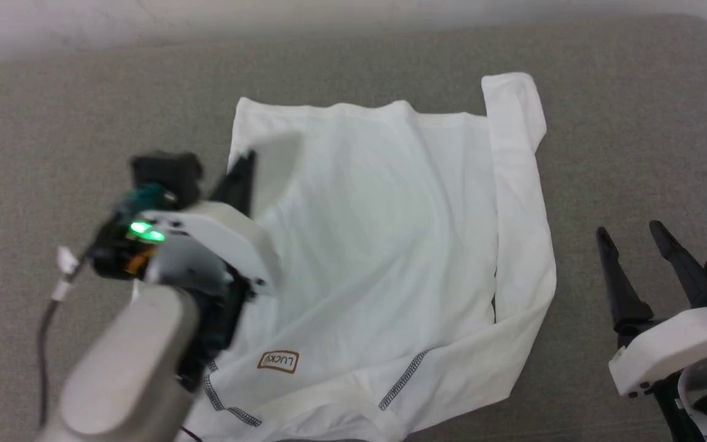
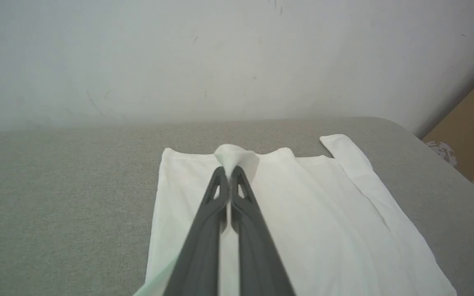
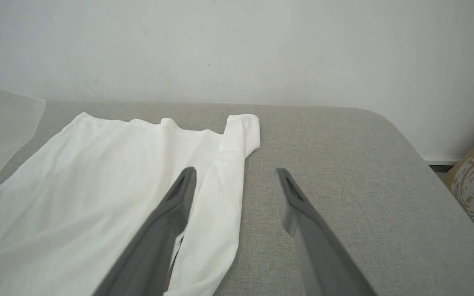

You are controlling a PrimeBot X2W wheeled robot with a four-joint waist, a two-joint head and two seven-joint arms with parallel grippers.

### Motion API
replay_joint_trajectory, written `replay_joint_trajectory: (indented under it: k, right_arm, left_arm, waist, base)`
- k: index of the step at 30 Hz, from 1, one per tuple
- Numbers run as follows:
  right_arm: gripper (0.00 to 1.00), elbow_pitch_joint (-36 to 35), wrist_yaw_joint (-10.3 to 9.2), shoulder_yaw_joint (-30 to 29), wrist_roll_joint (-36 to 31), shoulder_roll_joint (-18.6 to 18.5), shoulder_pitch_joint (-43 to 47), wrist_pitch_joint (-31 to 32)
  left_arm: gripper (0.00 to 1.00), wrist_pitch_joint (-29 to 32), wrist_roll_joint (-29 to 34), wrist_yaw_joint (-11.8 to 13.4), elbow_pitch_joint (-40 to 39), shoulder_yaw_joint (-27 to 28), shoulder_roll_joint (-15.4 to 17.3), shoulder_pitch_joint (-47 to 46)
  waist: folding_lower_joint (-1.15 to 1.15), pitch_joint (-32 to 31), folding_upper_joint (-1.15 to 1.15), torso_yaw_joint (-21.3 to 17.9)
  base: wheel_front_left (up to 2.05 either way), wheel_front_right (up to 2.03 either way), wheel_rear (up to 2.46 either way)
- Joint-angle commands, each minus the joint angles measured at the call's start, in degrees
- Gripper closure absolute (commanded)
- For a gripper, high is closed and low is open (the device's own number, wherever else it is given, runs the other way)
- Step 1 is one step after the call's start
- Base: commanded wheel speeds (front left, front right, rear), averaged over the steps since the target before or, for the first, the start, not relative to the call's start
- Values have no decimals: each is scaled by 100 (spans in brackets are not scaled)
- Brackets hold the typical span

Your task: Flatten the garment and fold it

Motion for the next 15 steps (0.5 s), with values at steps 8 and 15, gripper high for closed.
replay_joint_trajectory:
  k: [8, 15]
  right_arm:
    - [0, -251, -11, 53, -10, -47, 122, 133]
    - [0, -379, -11, 53, -82, -72, 79, 113]
  left_arm:
    - [100, 46, 38, 260, 192, -917, -1132, 520]
    - [100, -232, 21, 126, 768, -1402, -1830, 649]
  waist:
    - [2, -72, 0, -202]
    - [2, 366, 0, -402]
  base:
    - [0, 0, 0]
    - [0, 0, 0]
